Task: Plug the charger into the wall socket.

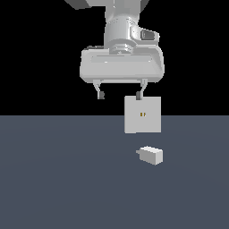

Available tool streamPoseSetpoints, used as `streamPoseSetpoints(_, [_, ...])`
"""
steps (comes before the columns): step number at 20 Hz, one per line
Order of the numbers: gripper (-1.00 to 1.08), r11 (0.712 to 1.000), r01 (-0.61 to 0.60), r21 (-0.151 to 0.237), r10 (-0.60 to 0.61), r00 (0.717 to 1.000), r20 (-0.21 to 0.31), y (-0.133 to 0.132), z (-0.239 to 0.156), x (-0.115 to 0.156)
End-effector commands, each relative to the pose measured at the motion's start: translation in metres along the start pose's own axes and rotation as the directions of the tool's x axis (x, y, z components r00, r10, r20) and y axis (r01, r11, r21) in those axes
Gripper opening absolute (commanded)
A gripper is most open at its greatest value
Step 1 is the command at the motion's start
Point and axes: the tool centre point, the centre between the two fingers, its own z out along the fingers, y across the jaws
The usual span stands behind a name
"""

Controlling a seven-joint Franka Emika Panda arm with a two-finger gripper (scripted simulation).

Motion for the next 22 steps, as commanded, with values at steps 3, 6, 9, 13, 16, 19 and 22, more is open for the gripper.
streamPoseSetpoints(3, [1.00, 1.000, 0.002, 0.000, -0.002, 1.000, -0.001, 0.000, 0.000, 0.000])
streamPoseSetpoints(6, [1.00, 1.000, 0.013, 0.002, -0.013, 1.000, -0.008, 0.001, 0.001, -0.001])
streamPoseSetpoints(9, [1.00, 0.999, 0.033, 0.004, -0.033, 0.999, -0.021, 0.003, 0.003, -0.003])
streamPoseSetpoints(13, [1.00, 0.997, 0.073, 0.009, -0.072, 0.996, -0.047, 0.006, 0.006, -0.006])
streamPoseSetpoints(16, [1.00, 0.994, 0.111, 0.012, -0.110, 0.991, -0.072, 0.010, 0.010, -0.010])
streamPoseSetpoints(19, [1.00, 0.988, 0.156, 0.014, -0.154, 0.983, -0.101, 0.014, 0.014, -0.013])
streamPoseSetpoints(22, [1.00, 0.979, 0.204, 0.016, -0.201, 0.971, -0.132, 0.018, 0.019, -0.016])
